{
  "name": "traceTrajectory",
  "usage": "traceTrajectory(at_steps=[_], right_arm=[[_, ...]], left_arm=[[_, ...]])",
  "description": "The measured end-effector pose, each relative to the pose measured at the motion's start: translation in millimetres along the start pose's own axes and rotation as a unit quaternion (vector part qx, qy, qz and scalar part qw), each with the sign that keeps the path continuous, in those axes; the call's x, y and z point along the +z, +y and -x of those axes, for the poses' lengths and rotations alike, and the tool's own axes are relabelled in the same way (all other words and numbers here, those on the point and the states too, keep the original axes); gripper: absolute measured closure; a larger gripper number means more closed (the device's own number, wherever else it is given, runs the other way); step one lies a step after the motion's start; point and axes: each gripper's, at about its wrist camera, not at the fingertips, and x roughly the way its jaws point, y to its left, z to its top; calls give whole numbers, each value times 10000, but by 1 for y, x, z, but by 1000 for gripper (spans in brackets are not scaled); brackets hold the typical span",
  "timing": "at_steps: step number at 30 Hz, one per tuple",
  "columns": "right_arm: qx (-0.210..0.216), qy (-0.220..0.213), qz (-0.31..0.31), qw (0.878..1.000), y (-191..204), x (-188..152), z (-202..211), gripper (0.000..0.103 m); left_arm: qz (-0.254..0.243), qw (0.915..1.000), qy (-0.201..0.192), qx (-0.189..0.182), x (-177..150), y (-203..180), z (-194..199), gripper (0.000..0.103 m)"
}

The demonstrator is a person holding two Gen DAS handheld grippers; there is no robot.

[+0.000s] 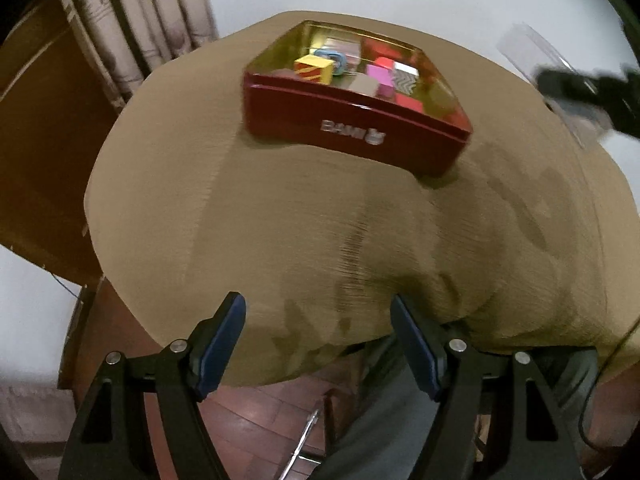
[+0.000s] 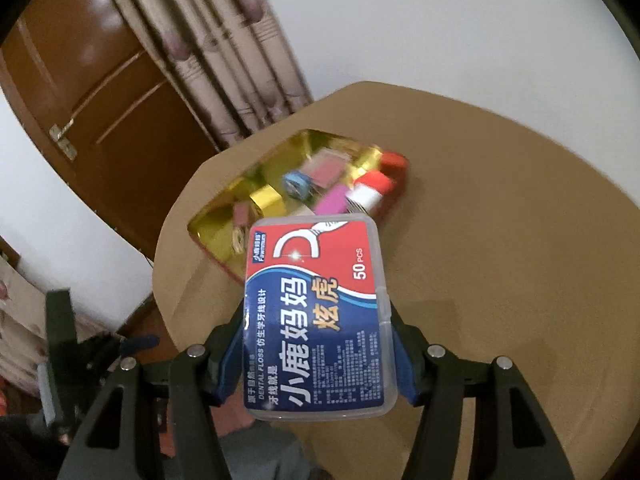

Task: Organize rigid objects
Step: 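Lift the floss box and carry it over the tin with the right gripper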

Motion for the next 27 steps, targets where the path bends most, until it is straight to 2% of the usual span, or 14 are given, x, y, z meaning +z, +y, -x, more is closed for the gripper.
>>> traceTrajectory(at_steps=[3,6,9,14,19,27], right_arm=[[10,174,31,9998,13,30,-35,41],[66,402,-46,9992,21,50,-69,41],[-69,668,44,9977,29,61,-101,41],[-284,800,106,9963,33,72,-136,41],[-417,925,-135,9947,21,81,-157,41],[-491,1024,-225,9933,22,93,-174,41]], left_arm=[[158,9998,6,-114,-2,9,1,32],[114,9999,-39,-53,1,11,1,32],[94,9999,-111,88,6,16,-1,32],[245,9997,-79,55,6,23,-3,32],[257,9994,-46,206,6,26,-9,32],[282,9995,18,155,6,26,-11,32]])
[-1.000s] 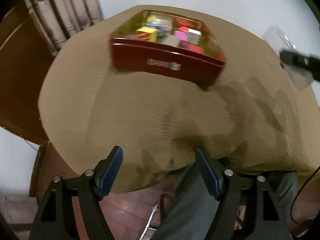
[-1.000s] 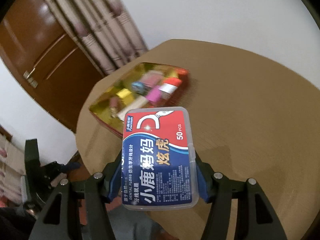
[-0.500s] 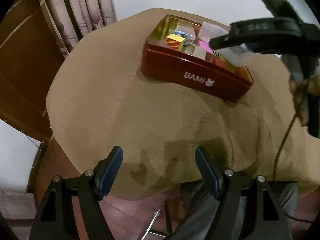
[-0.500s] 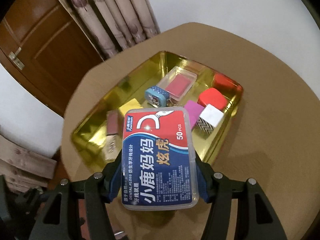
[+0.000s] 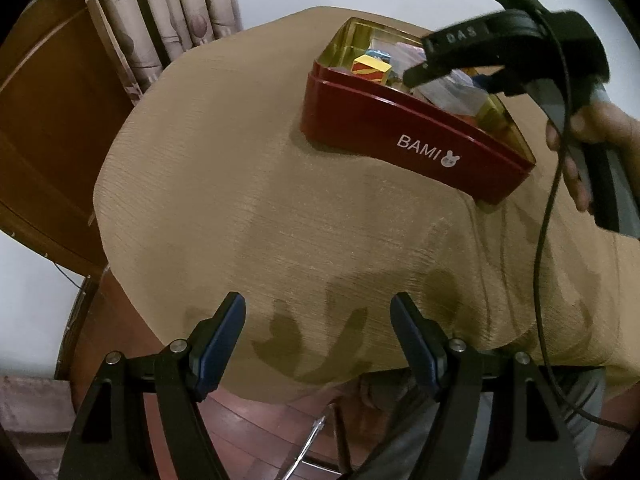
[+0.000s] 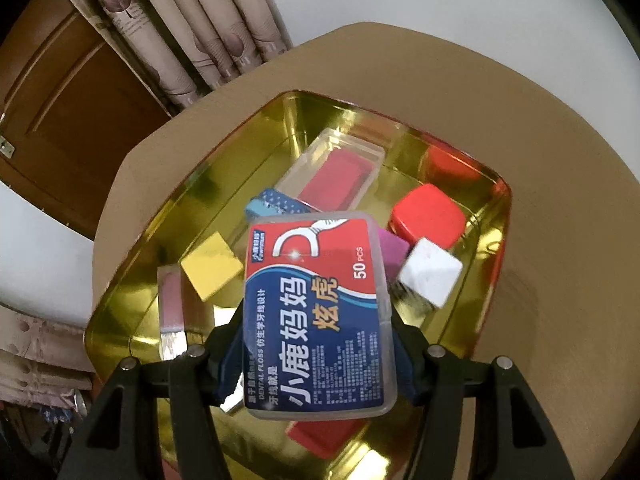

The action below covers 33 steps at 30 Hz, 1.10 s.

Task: Organize rigid objects
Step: 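Lift the floss box and carry it over the tin with the right gripper, then lower the floss box into the tin and open the right gripper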

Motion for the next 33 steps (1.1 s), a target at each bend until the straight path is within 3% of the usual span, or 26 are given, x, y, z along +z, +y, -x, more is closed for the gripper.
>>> traceTrajectory(at_steps=[11,17,23,28,30,33], right_arm=[[-50,186,163,9997,29,32,-19,41],[117,53,-28,9999,23,27,-15,41],[7,-27,-14,10000,17,16,-6,41],[259,-150,-230,9993,4,8,5,40],[39,-299,-238,9993,1,6,12,40],[398,-269,-264,9985,-3,1,22,40]], left_arm=[[45,10000,34,13,-2,-2,-2,32],[63,10000,-26,46,-3,-3,0,32],[89,10000,20,34,-2,-4,0,32],[101,9999,-26,92,-2,-5,3,32],[83,9999,-54,132,-2,-8,6,32],[53,9997,-142,180,-1,-12,13,32]])
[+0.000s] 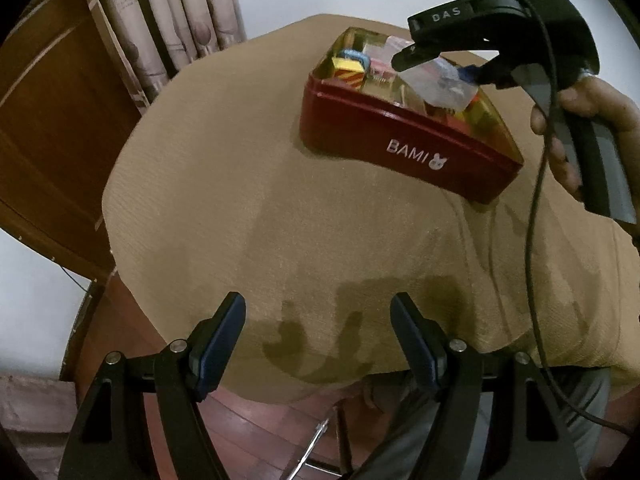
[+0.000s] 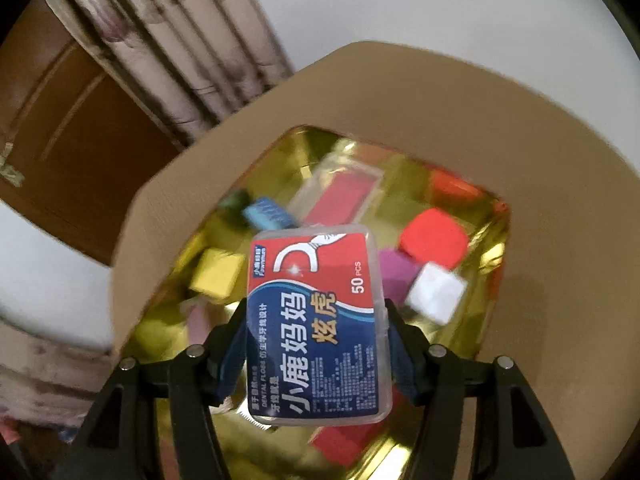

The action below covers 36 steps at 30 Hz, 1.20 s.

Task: Organize rigid objects
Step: 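Lower the floss box into the tin and open the right gripper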

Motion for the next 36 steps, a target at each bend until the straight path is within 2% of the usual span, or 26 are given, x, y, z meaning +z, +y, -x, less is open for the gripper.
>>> traceTrajectory(at_steps=[2,5,6,8,10,15,18,20,23,26,27,31,35,36], right_arm=[[-68,-60,44,9999,0,-1,6,40],[599,-66,-152,9981,-2,2,9,40],[570,-61,-208,9981,-2,3,8,40],[67,-61,-63,9999,7,7,6,40],[-219,-10,69,9997,14,9,1,40],[-43,-30,-28,10000,15,8,-3,40],[-338,-149,16,9993,16,10,-1,39],[-173,-263,-2,9995,15,12,3,39],[-601,-419,231,9970,20,15,6,39],[-196,-1142,89,9932,13,8,36,39],[-215,-1368,116,9903,12,2,47,39],[-582,-2405,314,9684,14,-54,96,39],[-1332,-2913,548,9457,26,-123,122,39],[-1429,-2959,557,9428,27,-134,126,36]], left_arm=[[-8,10000,-43,16,1,-1,4,32],[12,10000,-86,17,2,-5,8,32],[16,10000,-83,22,2,-6,9,32],[20,10000,-85,-15,2,-8,12,32],[-5,9999,-125,-59,1,-11,16,32],[-108,9995,-302,-21,0,-13,25,32],[-165,9992,-377,22,-1,-12,26,32],[-177,9991,-375,34,-1,-11,24,32],[-157,9993,-329,44,1,-10,20,32],[-106,9993,-348,12,2,-6,20,32],[-100,9993,-367,22,3,-5,21,32],[-56,9983,-573,-13,6,-1,24,32],[-129,9973,-728,-4,5,-5,26,32],[-171,9968,-780,24,4,-8,27,32]])
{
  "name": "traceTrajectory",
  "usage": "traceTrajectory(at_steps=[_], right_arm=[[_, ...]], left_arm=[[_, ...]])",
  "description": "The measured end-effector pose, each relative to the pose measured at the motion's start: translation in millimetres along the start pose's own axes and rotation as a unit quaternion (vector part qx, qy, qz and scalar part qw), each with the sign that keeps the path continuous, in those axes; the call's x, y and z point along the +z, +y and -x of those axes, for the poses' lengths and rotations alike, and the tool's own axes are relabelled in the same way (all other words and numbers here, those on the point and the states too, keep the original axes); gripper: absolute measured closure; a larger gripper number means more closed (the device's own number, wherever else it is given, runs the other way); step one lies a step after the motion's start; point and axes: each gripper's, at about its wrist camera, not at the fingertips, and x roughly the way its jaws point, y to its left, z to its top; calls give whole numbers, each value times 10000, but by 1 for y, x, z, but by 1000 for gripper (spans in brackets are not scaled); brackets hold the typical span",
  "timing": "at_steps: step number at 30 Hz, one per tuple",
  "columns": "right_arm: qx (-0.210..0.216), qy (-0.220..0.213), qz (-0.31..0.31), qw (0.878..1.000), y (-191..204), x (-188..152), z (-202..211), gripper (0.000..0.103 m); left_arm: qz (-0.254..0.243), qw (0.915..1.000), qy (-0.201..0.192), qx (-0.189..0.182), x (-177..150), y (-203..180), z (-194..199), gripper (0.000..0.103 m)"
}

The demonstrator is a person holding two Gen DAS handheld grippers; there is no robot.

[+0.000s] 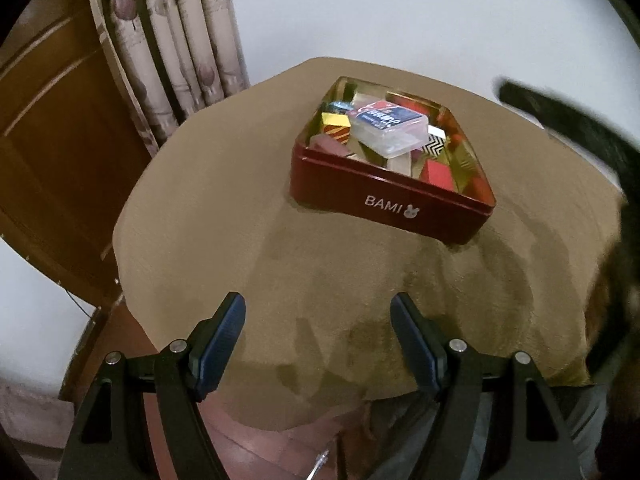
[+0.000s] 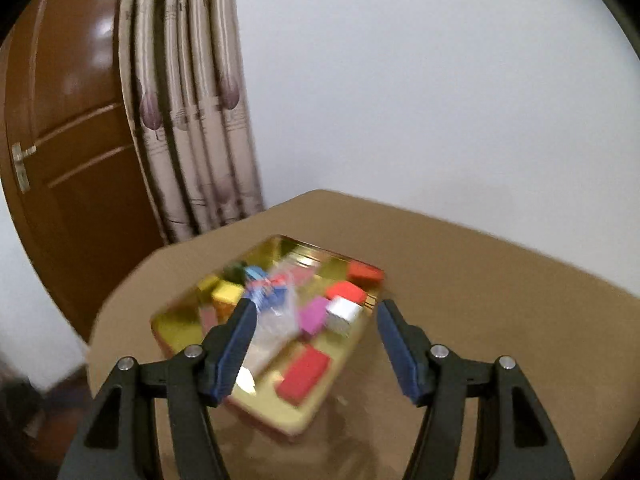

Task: Organize rigid objects

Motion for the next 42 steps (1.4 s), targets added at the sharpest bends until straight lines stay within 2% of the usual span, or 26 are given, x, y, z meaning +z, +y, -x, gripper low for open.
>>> traceTrajectory(at_steps=[3,8,12,20,34,35,37,40,42], right_arm=[[-176,-132,-183,9996,-6,-25,29,25],[-501,-288,-35,9983,0,-45,54,25],[-654,-476,-31,9967,2,-46,74,25],[-840,-699,-24,9940,3,-40,96,25],[-999,-788,-12,9919,10,-34,102,25],[-993,-782,-2,9920,11,-33,101,25],[-986,-786,28,9920,14,-33,101,25],[-992,-825,86,9916,17,-33,103,25],[-957,-852,81,9917,16,-33,105,25]], left_arm=[[-127,9999,-87,0,-1,-7,2,32],[-297,9992,-268,73,0,-18,15,30],[-271,9984,-496,62,1,-21,31,30],[-236,9977,-633,56,2,-25,44,30],[-112,9963,-848,-91,7,-21,56,29],[-126,9955,-932,-81,9,-22,59,28],[-58,9948,-1015,-104,12,-20,62,6],[138,9919,-1264,-75,16,-16,69,5],[202,9924,-1201,-163,21,-13,69,5]])
